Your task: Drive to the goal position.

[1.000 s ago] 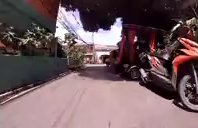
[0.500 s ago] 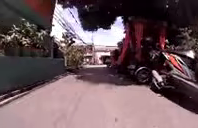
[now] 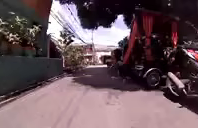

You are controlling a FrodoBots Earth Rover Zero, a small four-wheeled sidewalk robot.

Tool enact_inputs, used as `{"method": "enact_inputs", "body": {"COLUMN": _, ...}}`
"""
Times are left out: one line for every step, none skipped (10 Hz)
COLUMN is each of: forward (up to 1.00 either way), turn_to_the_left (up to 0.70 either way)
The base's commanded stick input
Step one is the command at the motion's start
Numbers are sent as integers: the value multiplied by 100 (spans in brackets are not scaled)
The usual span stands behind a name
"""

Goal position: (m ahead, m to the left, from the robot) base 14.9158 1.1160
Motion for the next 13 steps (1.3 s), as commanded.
{"method": "enact_inputs", "body": {"forward": 100, "turn_to_the_left": 0}}
{"method": "enact_inputs", "body": {"forward": 100, "turn_to_the_left": 0}}
{"method": "enact_inputs", "body": {"forward": 100, "turn_to_the_left": 0}}
{"method": "enact_inputs", "body": {"forward": 100, "turn_to_the_left": 0}}
{"method": "enact_inputs", "body": {"forward": 100, "turn_to_the_left": 0}}
{"method": "enact_inputs", "body": {"forward": 100, "turn_to_the_left": 0}}
{"method": "enact_inputs", "body": {"forward": 100, "turn_to_the_left": 0}}
{"method": "enact_inputs", "body": {"forward": 100, "turn_to_the_left": 0}}
{"method": "enact_inputs", "body": {"forward": 100, "turn_to_the_left": 0}}
{"method": "enact_inputs", "body": {"forward": 100, "turn_to_the_left": 0}}
{"method": "enact_inputs", "body": {"forward": 100, "turn_to_the_left": 0}}
{"method": "enact_inputs", "body": {"forward": 100, "turn_to_the_left": 0}}
{"method": "enact_inputs", "body": {"forward": 100, "turn_to_the_left": 0}}
